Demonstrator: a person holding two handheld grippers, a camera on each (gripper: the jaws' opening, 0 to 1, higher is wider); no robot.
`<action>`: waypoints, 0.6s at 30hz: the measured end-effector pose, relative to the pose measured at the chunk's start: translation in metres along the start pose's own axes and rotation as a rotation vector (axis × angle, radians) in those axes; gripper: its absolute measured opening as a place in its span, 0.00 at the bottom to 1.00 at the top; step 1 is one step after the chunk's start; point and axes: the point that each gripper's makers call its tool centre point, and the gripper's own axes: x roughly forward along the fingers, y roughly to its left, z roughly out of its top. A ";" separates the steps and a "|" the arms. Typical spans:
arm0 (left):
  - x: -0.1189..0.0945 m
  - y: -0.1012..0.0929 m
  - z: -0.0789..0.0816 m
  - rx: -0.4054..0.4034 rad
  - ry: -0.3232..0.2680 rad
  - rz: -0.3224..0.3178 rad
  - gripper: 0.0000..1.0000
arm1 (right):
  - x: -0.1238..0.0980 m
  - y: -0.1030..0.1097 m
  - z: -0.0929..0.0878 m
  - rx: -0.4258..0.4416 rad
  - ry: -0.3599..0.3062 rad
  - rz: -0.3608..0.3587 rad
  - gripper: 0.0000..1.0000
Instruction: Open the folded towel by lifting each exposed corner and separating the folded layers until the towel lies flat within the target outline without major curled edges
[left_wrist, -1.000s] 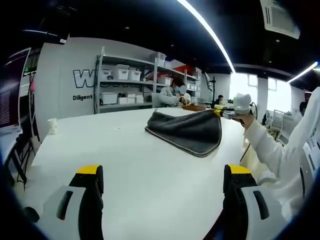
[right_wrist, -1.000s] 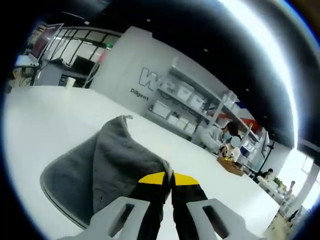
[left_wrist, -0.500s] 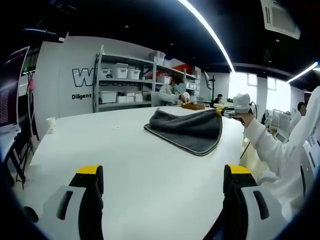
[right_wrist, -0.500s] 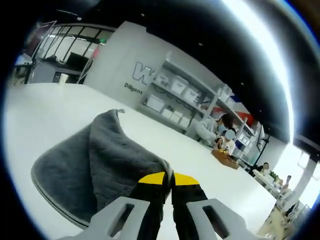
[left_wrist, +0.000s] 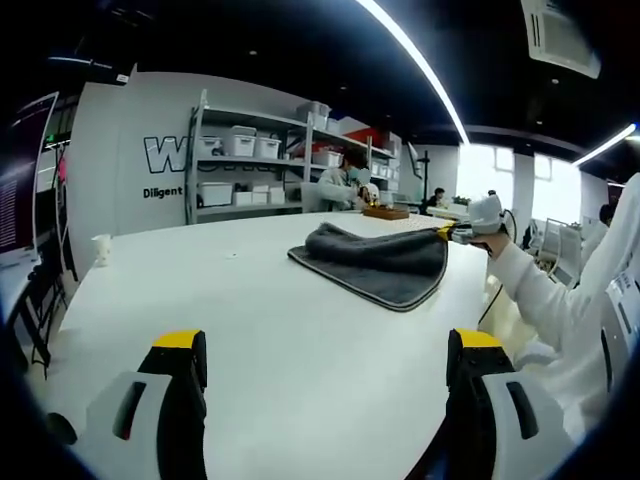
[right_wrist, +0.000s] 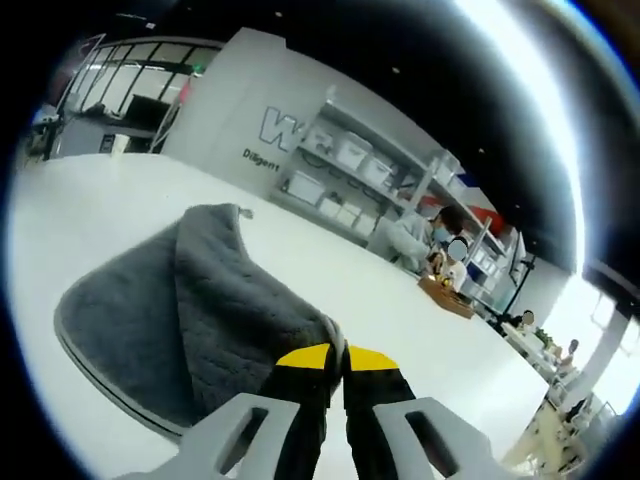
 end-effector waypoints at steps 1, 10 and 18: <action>0.000 0.000 0.000 0.000 0.000 0.001 0.99 | 0.000 -0.001 -0.003 -0.001 0.006 -0.001 0.00; 0.000 0.000 0.001 0.001 -0.001 0.002 0.99 | -0.002 -0.008 -0.037 -0.004 0.075 -0.008 0.00; 0.001 0.000 0.000 0.001 0.002 0.000 0.99 | -0.006 -0.016 -0.065 0.010 0.132 -0.019 0.00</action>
